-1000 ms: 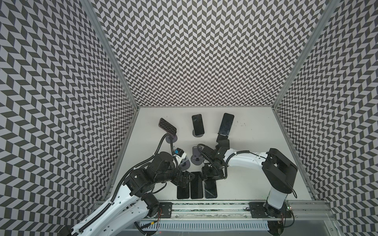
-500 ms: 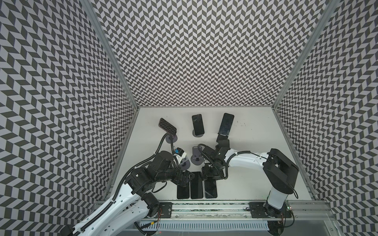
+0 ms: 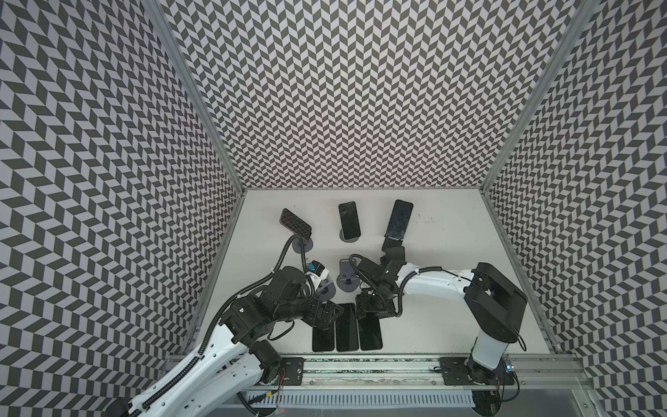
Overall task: Remove the phone from the phone stand
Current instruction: Place the phone at the bottom-center of the table.
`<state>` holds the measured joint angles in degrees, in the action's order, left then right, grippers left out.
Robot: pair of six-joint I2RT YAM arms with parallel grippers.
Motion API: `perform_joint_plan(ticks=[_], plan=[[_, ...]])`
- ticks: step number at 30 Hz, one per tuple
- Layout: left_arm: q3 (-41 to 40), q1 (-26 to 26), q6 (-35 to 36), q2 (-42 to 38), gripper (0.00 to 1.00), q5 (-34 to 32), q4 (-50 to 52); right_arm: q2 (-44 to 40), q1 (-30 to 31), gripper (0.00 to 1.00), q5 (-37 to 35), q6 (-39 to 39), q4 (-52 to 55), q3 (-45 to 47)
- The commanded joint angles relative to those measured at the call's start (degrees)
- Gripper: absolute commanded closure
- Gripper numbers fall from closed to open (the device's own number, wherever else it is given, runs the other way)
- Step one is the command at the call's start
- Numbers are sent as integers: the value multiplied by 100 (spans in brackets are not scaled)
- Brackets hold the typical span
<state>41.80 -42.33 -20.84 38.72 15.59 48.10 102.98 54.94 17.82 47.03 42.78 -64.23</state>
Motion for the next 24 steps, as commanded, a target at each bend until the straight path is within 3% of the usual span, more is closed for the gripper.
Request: perform_joint_plan(ticks=[1, 24], plan=[[-58, 36, 62, -82, 0, 52, 0, -32, -19, 23, -113, 61, -133, 34], [-15, 32, 89, -45, 0, 77, -17, -259, -27, 25, -575, -53, 358, -395]])
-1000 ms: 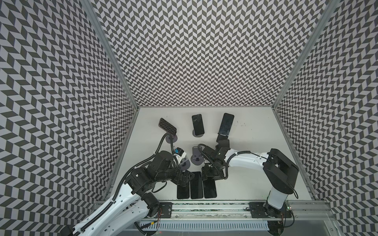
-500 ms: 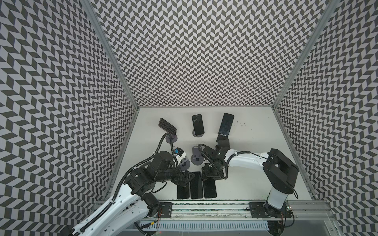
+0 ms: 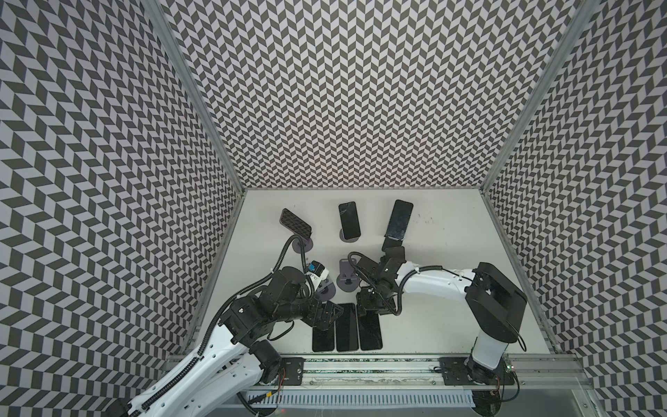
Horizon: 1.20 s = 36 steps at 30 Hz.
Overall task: Remove the phone from the phone stand
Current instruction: Place the phone at the bottom-center of the table.
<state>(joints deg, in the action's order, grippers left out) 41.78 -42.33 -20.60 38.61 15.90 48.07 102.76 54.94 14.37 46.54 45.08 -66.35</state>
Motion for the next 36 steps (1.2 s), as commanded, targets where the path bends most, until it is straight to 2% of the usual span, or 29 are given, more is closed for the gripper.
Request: perform_joint_plan(ticks=[1, 16, 24, 36], plan=[[2, 34, 73, -35, 0, 48, -17, -267, -27, 25, -294, -21, 202, -231], [491, 31, 337, 344, 2, 36, -455, -1165, -158, 26, -989, -136, 1040, -498], [680, 28, 164, 853, 2, 227, -903, -1520, -633, 26, -1391, -492, 1420, -751], [1198, -14, 212, 1826, 3, 282, -1500, -1753, -1322, 23, -1807, -1073, 1390, -1016]])
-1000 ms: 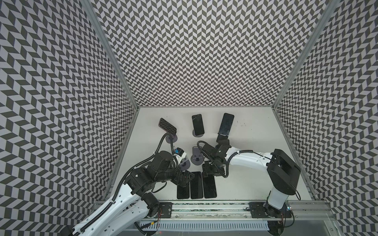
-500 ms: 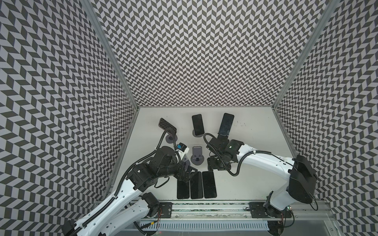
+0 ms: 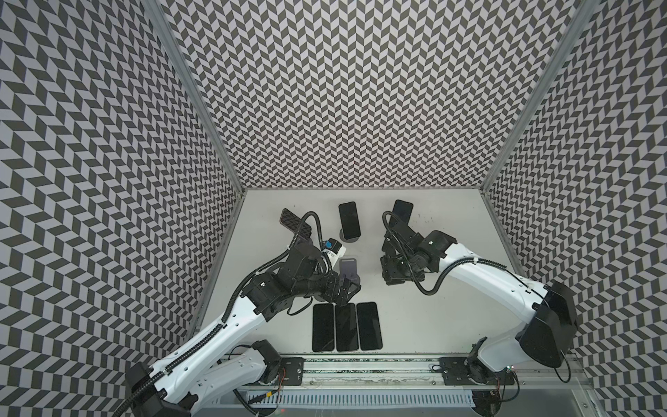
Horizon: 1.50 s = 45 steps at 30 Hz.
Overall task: Remove the phone from the phone stand
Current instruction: Place the phone at the bottom-center of the table, then move the phone stand to the middle-right of the table.
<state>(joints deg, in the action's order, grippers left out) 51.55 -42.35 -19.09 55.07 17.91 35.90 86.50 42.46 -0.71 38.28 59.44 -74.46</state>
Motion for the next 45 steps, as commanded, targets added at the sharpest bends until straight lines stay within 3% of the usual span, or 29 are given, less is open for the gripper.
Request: perform_joint_plan(ticks=[1, 27, 45], plan=[[305, -35, 86, 287, 3, 83, -285, -103, -116, 23, -353, -308, -60, -261], [1932, -231, 450, 1864, 2, -259, -329, 634, -730, 14, -736, -1181, -630, -1032], [1828, -232, 530, 2307, 0, -534, -452, 1129, -906, 14, -537, -1528, -755, -949]])
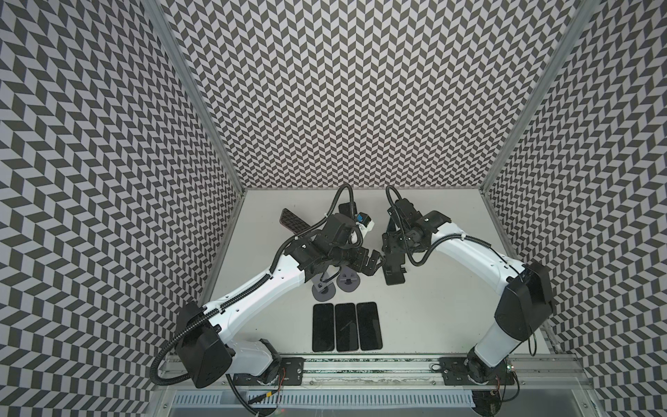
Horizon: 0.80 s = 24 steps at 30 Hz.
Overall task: Remove the phone from the phone stand
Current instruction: Move the phone stand to the middle-right of the table.
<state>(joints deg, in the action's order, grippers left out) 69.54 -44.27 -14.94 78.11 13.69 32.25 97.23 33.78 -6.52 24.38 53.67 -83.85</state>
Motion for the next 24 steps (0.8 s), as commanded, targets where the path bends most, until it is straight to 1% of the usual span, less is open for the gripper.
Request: perform_joint_plan(ticks=[1, 11, 24], plan=[[20, -40, 115, 2, 0, -126, -87, 66, -38, 14, 63, -149, -202, 1], [-54, -46, 149, -33, 0, -223, -17, 303, -56, 17, 165, -208, -260, -43], [3, -49, 272, -41, 0, -316, 62, 455, -56, 23, 153, -182, -287, -78]])
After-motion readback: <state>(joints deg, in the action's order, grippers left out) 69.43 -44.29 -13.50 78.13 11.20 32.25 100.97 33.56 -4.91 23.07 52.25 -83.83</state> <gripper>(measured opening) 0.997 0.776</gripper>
